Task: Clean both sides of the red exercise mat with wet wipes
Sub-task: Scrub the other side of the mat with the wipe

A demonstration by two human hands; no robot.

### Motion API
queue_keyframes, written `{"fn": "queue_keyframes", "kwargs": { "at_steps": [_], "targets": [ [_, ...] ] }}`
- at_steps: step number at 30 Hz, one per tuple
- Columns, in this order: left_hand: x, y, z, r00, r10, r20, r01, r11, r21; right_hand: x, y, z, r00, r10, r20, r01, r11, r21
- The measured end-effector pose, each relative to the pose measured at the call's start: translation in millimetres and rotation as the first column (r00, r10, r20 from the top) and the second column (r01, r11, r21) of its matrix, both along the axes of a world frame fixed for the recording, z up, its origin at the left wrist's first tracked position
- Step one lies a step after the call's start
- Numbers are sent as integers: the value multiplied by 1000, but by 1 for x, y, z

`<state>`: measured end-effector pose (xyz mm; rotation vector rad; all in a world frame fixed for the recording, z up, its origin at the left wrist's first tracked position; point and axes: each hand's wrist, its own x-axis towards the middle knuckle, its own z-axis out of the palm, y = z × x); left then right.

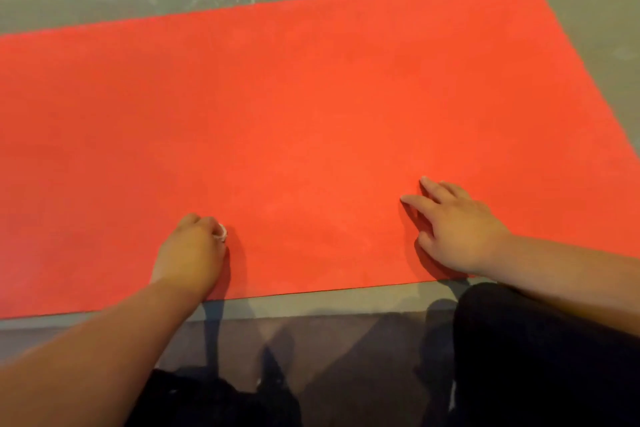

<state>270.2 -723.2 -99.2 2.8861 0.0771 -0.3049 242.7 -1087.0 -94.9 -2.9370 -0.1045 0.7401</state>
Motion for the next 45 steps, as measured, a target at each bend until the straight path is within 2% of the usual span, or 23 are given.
{"fn": "queue_keyframes", "kwargs": {
  "at_steps": [1,3,6,8,10,12,14,16,19,20,25,28,30,32,34,36,39,42,45],
  "targets": [
    [-5,-12,-2,999,36,5,-36,999,-1,3,3,-2,1000,11,14,-11,1000,-12],
    [-26,-55,-8,1000,-21,-6,21,997,-75,7,8,-1,999,26,30,-25,999,-28],
    [-63,-129,-18,978,-203,-49,185,953,-239,4,5,-1,1000,27,12,-26,999,-19],
    [-78,-158,-21,931,-365,-13,343,887,-309,0,-3,3,998,55,-15,-55,998,-10],
    [-75,-155,-26,869,-495,-20,465,829,-310,-5,-13,6,998,43,-39,-43,999,-7],
    [-67,-129,-23,830,-558,9,546,809,-219,-13,-26,8,999,-4,-53,4,1000,-10],
    [-58,-91,-17,873,-484,66,488,861,-143,-20,-35,9,999,-27,-46,27,1000,9],
    [-52,-67,-12,953,-299,41,302,945,-126,-22,-38,7,999,-25,-35,26,1000,10],
    [-52,-93,-13,1000,-2,10,3,990,-140,-16,-36,5,1000,-23,15,23,1000,12],
    [-57,-111,-14,1000,25,13,-23,988,-151,-15,-37,4,999,-30,30,29,999,28],
    [-65,-216,-29,965,-262,13,253,912,-323,-17,-63,4,996,-82,27,81,996,47],
    [-65,-263,-17,881,-472,2,440,819,-368,-20,-82,2,986,-165,39,163,985,48],
    [-64,-271,-7,861,-509,10,460,770,-442,-25,-90,1,975,-187,118,179,981,74],
    [-57,-255,1,894,-447,43,411,776,-479,-32,-84,4,966,-191,176,164,974,159],
    [-42,-227,0,915,-398,71,392,830,-396,-35,-64,5,975,-160,156,116,959,258],
    [-26,-200,-2,907,-420,21,413,880,-234,-37,-41,3,991,-87,102,49,945,322],
    [-12,-176,-3,866,-495,-66,492,869,-57,-40,-8,-2,993,76,92,-104,927,362],
    [-11,-173,-5,855,-516,-57,514,856,-52,-45,-6,-8,976,189,111,-216,921,326],
    [-14,-179,-9,849,-528,-16,525,847,-79,-43,-35,-8,982,89,168,-130,958,254]
  ]
}}
